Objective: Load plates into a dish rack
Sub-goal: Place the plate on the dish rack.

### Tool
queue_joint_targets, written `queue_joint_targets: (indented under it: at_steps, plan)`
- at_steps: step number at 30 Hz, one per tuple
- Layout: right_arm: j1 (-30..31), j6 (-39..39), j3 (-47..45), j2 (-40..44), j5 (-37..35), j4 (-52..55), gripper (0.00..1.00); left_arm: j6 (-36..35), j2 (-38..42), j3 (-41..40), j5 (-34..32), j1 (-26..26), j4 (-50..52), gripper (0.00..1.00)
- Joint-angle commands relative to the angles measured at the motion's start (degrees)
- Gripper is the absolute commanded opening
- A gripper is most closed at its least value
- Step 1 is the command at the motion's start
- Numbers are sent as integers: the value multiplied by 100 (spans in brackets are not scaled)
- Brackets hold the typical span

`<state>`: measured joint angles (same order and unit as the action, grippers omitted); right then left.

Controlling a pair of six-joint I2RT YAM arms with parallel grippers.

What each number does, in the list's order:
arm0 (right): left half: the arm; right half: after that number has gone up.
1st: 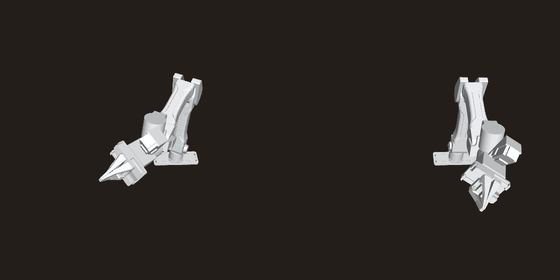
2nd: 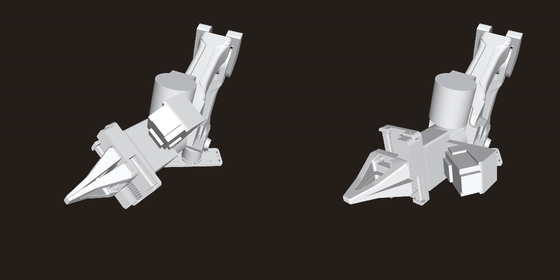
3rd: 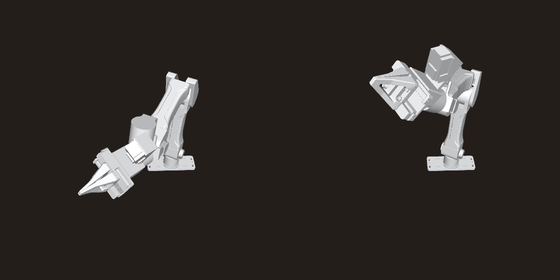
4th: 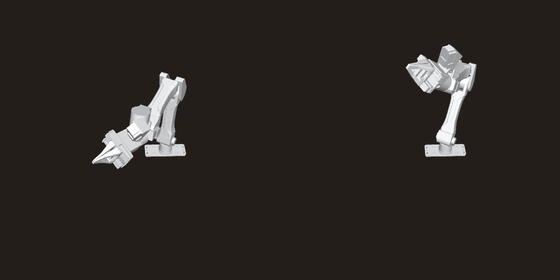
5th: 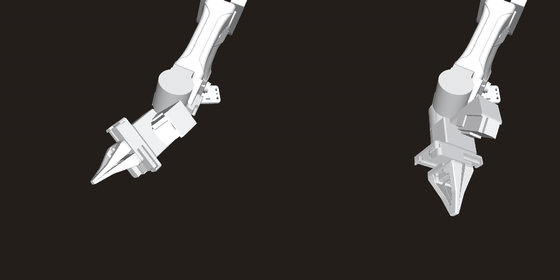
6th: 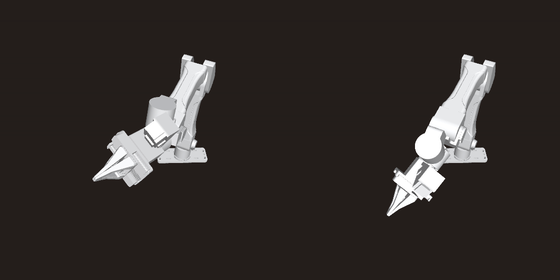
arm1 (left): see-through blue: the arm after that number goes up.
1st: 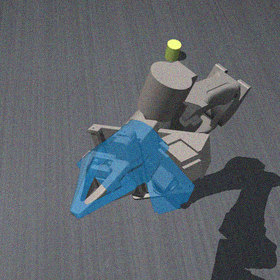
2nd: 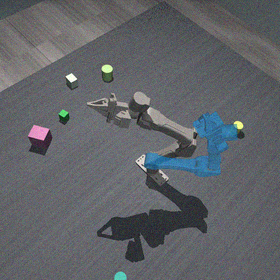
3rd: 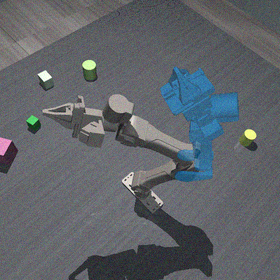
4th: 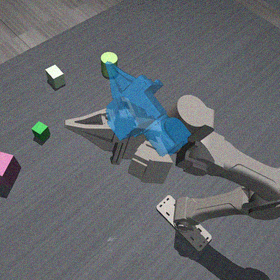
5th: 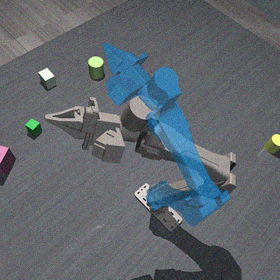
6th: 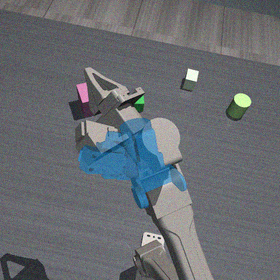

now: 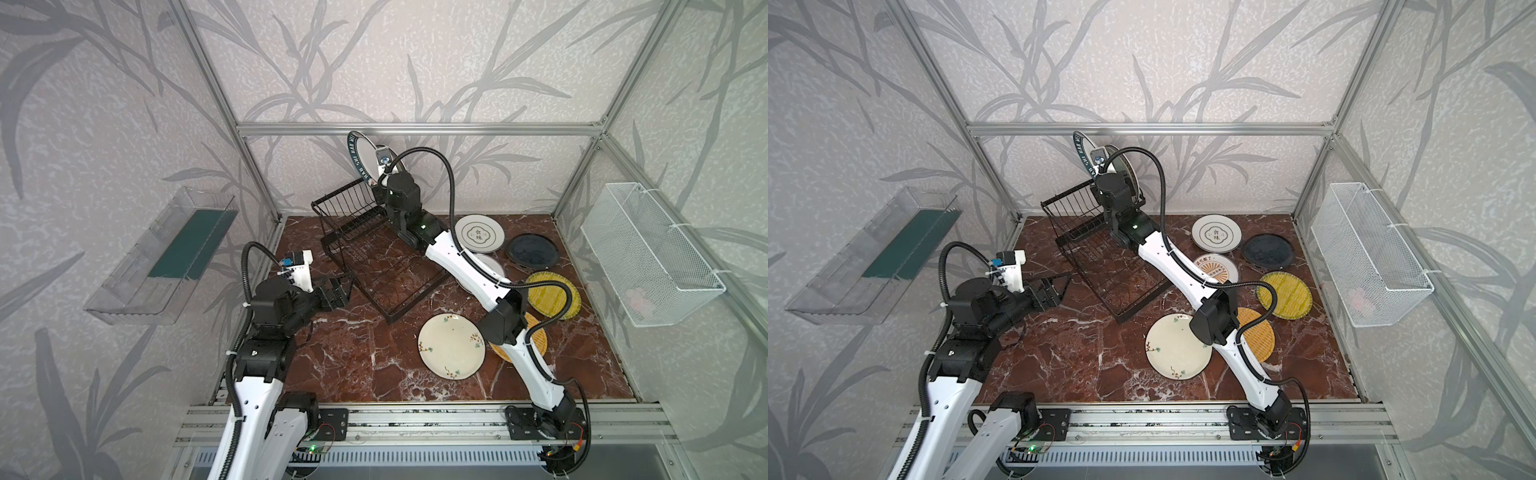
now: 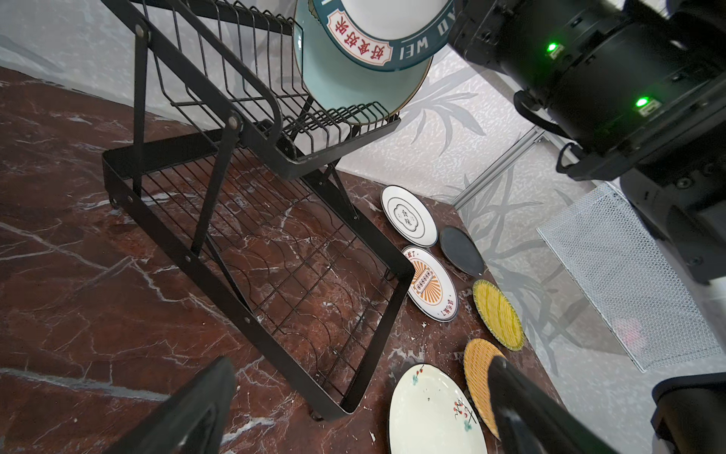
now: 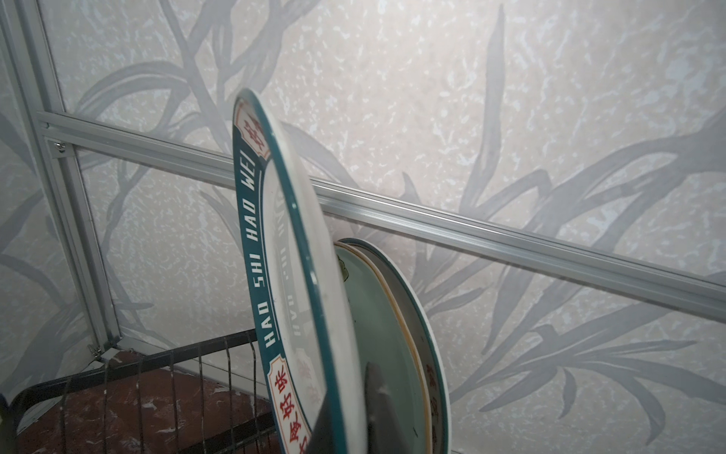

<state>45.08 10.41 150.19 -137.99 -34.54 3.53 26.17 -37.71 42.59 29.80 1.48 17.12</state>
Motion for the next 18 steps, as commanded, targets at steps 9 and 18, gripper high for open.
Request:
queue_joint_targets:
  at_steps: [9, 18]
  plan:
    - [-192, -72, 361, -172, -167, -160, 0, 63, -17, -60, 157, -46, -194, 99]
    - [-237, -119, 345, -250, -141, -97, 0, 80, -25, -75, 168, -56, -218, 99]
